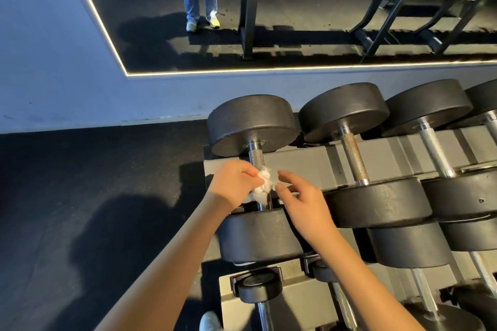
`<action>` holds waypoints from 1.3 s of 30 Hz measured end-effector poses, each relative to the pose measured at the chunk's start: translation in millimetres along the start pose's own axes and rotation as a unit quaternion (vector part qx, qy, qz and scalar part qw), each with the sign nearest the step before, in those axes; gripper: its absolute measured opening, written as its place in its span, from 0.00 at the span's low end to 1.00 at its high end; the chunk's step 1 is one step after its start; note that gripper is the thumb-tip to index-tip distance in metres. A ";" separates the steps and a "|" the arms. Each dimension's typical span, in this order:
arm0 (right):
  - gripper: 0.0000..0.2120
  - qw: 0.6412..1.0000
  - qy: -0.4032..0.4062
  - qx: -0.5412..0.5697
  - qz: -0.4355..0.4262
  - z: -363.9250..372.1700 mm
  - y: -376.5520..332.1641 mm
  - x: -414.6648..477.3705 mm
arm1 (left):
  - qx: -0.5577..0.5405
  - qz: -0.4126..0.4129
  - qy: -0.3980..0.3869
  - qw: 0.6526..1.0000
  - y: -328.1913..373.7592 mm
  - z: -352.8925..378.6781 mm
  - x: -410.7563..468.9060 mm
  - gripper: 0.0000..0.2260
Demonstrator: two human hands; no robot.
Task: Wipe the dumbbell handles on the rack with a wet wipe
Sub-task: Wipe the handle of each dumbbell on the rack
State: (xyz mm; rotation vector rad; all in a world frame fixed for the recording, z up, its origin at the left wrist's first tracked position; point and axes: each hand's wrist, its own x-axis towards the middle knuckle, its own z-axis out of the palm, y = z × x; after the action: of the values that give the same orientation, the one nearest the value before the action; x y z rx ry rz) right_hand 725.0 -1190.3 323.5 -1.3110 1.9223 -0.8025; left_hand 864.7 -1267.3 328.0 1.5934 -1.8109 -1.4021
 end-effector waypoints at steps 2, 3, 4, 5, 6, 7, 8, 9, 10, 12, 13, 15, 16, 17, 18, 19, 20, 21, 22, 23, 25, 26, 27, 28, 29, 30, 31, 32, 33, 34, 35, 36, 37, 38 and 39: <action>0.14 0.998 -0.042 0.040 -0.028 -3.7 -9.6 10.1 | -0.063 0.028 0.017 0.997 8.8 -0.7 -1.2 0.04; 0.12 0.996 -0.051 0.072 -0.034 -5.3 -15.0 15.2 | -0.084 0.040 0.024 0.995 12.1 -1.7 -1.3 0.05; 0.10 0.993 -0.050 0.105 -0.030 -6.0 -18.8 20.5 | -0.090 0.046 0.032 0.994 14.1 -2.9 -0.6 0.05; 0.09 0.990 -0.040 0.132 -0.019 -5.7 -20.7 26.0 | -0.085 0.049 0.041 0.994 15.5 -4.6 -0.6 0.05; 0.09 0.988 -0.024 0.151 -0.003 -5.2 -20.5 31.5 | -0.073 0.053 0.056 0.994 16.8 -6.0 -1.0 0.04; 0.09 0.988 -0.001 0.155 0.015 -4.2 -19.0 37.3 | -0.054 0.059 0.082 0.993 17.6 -7.7 -2.1 0.04; 0.09 0.988 0.024 0.149 0.033 -2.7 -17.3 43.5 | -0.025 0.075 0.124 0.989 17.7 -10.1 -3.0 0.06; 0.08 0.989 0.042 0.135 0.049 -0.8 -15.3 49.9 | 0.011 0.100 0.174 0.980 18.1 -12.7 -4.1 0.08; 0.07 0.990 0.048 0.119 0.063 1.6 -14.4 56.4 | 0.049 0.128 0.217 0.966 17.9 -15.6 -4.0 0.11; 0.05 0.992 0.033 0.085 0.082 7.8 -16.1 67.7 | 0.122 0.157 0.242 0.950 16.6 -21.5 -0.8 0.17; 0.06 0.993 0.021 0.074 0.089 11.1 -16.9 71.8 | 0.152 0.158 0.228 0.949 14.6 -24.2 2.8 0.19; 0.08 0.994 0.000 0.047 0.097 14.5 -16.2 76.0 | 0.179 0.154 0.196 0.952 9.6 -27.9 10.1 0.20; 0.10 0.995 -0.016 0.027 0.099 14.8 -14.6 75.5 | 0.180 0.152 0.188 0.953 7.5 -28.8 12.2 0.20; 0.10 0.994 -0.036 0.011 0.102 14.6 -12.8 73.5 | 0.178 0.154 0.187 0.954 6.4 -29.5 13.3 0.20; 0.10 0.993 -0.054 0.000 0.107 14.3 -11.8 70.5 | 0.174 0.156 0.187 0.954 6.3 -29.9 14.0 0.19; 0.10 0.991 -0.066 -0.012 0.112 14.4 -11.2 68.3 | 0.169 0.156 0.188 0.955 6.7 -30.1 13.9 0.19; 0.10 0.991 -0.067 -0.027 0.114 15.0 -12.1 68.2 | 0.163 0.155 0.189 0.956 7.1 -30.2 13.9 0.19; 0.09 0.991 -0.060 -0.039 0.111 15.9 -14.3 70.3 | 0.160 0.152 0.191 0.957 7.6 -30.3 13.8 0.19; 0.08 0.992 -0.046 -0.043 0.105 17.3 -18.0 74.1 | 0.158 0.150 0.192 0.957 8.0 -30.6 13.9 0.19; 0.07 0.994 -0.028 -0.038 0.099 20.0 -21.5 79.3 | 0.158 0.150 0.192 0.957 8.2 -31.2 14.0 0.19; 0.05 0.996 0.019 -0.022 0.086 26.3 -29.2 89.3 | 0.154 0.149 0.186 0.959 8.6 -31.9 13.7 0.19; 0.05 0.996 0.041 -0.016 0.080 30.0 -32.1 92.5 | 0.151 0.148 0.183 0.960 8.7 -32.5 13.5 0.19; 0.06 0.995 0.058 -0.009 0.074 33.0 -33.8 94.0 | 0.150 0.146 0.180 0.961 8.8 -33.0 13.3 0.19; 0.06 0.995 0.069 -0.001 0.073 34.7 -34.9 93.7 | 0.152 0.145 0.178 0.961 8.8 -33.4 13.3 0.19; 0.06 0.995 0.071 0.005 0.076 34.8 -34.0 92.3 | 0.155 0.147 0.176 0.961 8.4 -33.8 13.0 0.19; 0.05 0.995 0.063 0.002 0.083 32.5 -31.7 90.3 | 0.157 0.149 0.174 0.961 7.7 -34.0 12.8 0.20; 0.04 0.995 0.043 -0.011 0.095 28.5 -27.5 87.7 | 0.156 0.149 0.171 0.961 7.1 -34.2 12.5 0.20; 0.02 0.993 0.012 -0.030 0.110 23.5 -23.0 84.5 | 0.155 0.148 0.168 0.962 6.5 -34.7 12.1 0.20; 0.02 0.990 -0.021 -0.049 0.128 18.7 -18.7 80.8 | 0.156 0.149 0.167 0.962 6.2 -34.9 12.0 0.20; 0.03 0.987 -0.048 -0.059 0.144 15.0 -15.6 77.6 | 0.160 0.151 0.167 0.961 6.0 -34.7 11.8 0.20; 0.04 0.985 -0.060 -0.059 0.152 13.5 -14.0 76.6 | 0.165 0.153 0.169 0.959 6.1 -34.3 11.7 0.20; 0.04 0.986 -0.055 -0.052 0.149 13.5 -14.9 77.5 | 0.172 0.155 0.171 0.958 6.0 -33.4 11.4 0.20; 0.04 0.989 -0.035 -0.045 0.134 14.7 -17.0 79.7 | 0.178 0.156 0.171 0.956 6.3 -32.5 11.0 0.20; 0.05 0.993 -0.011 -0.039 0.113 16.4 -20.3 83.2 | 0.185 0.156 0.170 0.955 6.5 -31.8 10.8 0.21; 0.05 0.995 0.011 -0.032 0.091 18.3 -23.1 86.9 | 0.191 0.157 0.169 0.954 6.4 -31.4 10.7 0.21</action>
State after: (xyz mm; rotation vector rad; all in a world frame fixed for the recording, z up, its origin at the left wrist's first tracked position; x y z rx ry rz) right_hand 728.2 -1281.6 315.1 -1.1490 2.0661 -0.6720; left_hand 882.4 -1291.3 343.8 1.5113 -2.0819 -0.6201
